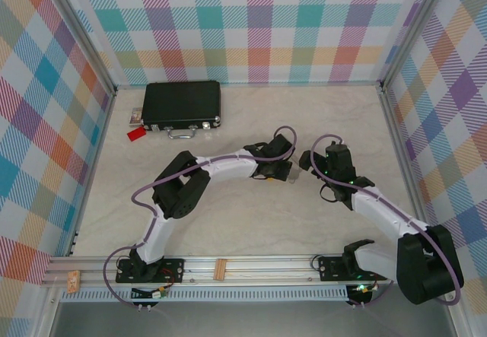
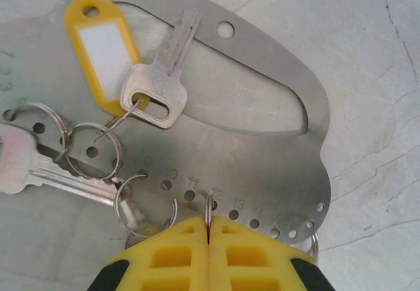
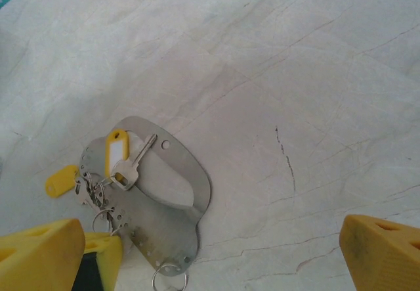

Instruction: Put the keys on the keyring

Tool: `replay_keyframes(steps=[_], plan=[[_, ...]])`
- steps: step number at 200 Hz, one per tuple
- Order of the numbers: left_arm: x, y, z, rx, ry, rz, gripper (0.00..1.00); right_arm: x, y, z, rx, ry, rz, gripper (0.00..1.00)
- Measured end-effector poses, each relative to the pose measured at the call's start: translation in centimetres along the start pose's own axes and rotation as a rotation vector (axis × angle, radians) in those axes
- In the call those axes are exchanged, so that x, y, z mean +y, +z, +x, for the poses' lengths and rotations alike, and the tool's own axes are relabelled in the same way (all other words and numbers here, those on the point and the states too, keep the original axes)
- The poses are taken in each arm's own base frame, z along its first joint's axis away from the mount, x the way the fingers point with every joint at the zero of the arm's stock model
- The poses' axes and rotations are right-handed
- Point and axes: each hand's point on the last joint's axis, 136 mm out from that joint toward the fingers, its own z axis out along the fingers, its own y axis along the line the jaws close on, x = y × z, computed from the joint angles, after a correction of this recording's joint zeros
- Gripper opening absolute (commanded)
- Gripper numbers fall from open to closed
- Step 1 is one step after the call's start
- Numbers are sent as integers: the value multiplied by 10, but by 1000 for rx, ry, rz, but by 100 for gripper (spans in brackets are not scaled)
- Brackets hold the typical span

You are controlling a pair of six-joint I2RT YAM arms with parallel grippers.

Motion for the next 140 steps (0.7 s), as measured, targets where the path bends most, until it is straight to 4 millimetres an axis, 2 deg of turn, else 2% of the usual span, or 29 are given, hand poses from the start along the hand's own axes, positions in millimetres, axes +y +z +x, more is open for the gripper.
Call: replay_keyframes(steps=[20,58,77,101,140], plan=[[-1,-25,-16,-50,-3,-8,0,2,-6,-3,-25,3,-20,99],[-8,-101,-62,-219,-19,5,0,4,-14,-7,-64,7,-50,99],[-10,-127,-76,-276,-26,14,0,5,-16,-8,-73,8,-57,99],[-11,-140,-81,-302,-30,23,0,6,-17,-10,-83,9,-66,99],[-7,-141,-80,-299,-37,6,0,6,-20,-11,-98,10,-80,99]])
